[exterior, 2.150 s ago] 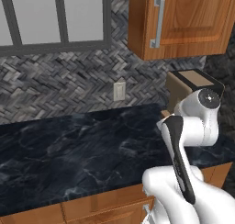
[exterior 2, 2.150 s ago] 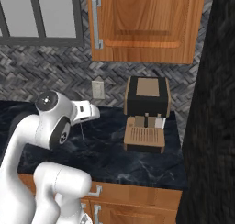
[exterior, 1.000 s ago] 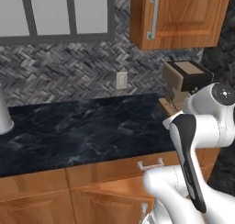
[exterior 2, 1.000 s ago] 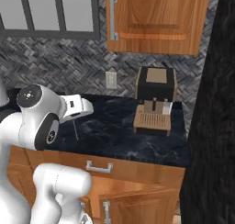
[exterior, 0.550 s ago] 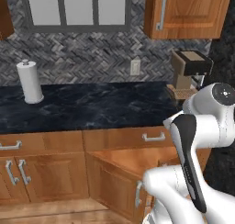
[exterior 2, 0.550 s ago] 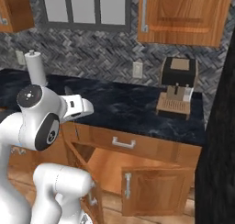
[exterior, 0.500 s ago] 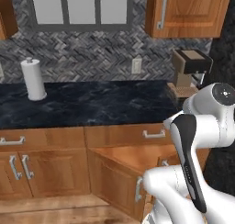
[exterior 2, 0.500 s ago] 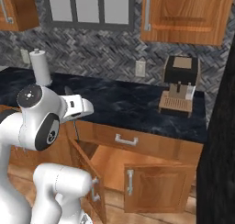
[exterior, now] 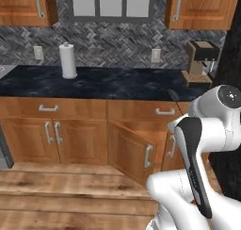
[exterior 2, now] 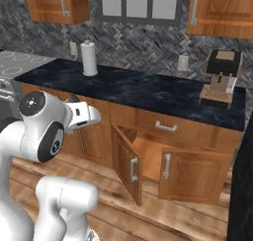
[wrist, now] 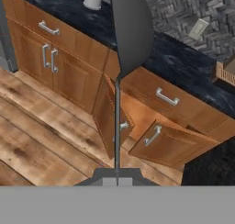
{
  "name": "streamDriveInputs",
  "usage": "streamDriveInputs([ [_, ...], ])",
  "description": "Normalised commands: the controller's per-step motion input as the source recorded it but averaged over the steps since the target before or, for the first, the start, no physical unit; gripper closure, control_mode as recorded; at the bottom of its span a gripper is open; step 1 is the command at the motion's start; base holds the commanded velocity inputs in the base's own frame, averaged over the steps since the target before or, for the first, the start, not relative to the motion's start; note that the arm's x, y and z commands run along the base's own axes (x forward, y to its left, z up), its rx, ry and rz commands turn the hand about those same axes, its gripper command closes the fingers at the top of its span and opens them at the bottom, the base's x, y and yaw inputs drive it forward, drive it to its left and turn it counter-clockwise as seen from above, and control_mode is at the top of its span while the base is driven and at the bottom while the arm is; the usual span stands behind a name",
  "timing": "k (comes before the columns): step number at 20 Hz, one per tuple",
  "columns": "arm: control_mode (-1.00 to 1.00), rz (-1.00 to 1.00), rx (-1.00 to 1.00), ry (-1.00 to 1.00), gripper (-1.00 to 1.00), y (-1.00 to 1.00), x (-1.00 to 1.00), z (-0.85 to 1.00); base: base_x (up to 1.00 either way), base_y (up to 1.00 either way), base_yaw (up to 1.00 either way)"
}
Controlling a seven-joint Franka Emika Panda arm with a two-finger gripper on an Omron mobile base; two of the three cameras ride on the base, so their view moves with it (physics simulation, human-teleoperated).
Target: Take the fork and place it on the left side of the plate. Then take the spoon and place it on the right side of the plate. Make sure they're directly next to the plate.
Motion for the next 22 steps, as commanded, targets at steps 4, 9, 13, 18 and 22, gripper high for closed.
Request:
streamDriveInputs([
  [4,1.00,0.00,0.00,0.00,1.00,0.00,0.00,0.00,-0.91,0.21,0.27],
  [9,1.00,0.00,0.00,0.00,1.00,0.00,0.00,0.00,-0.88,0.26,0.28],
  [13,1.00,0.00,0.00,0.00,1.00,0.00,0.00,0.00,-0.80,0.45,0.29],
  [18,1.00,0.00,0.00,0.00,1.00,0.00,0.00,0.00,-0.77,0.56,0.30],
  [22,1.00,0.00,0.00,0.00,1.00,0.00,0.00,0.00,-0.76,0.60,0.29],
])
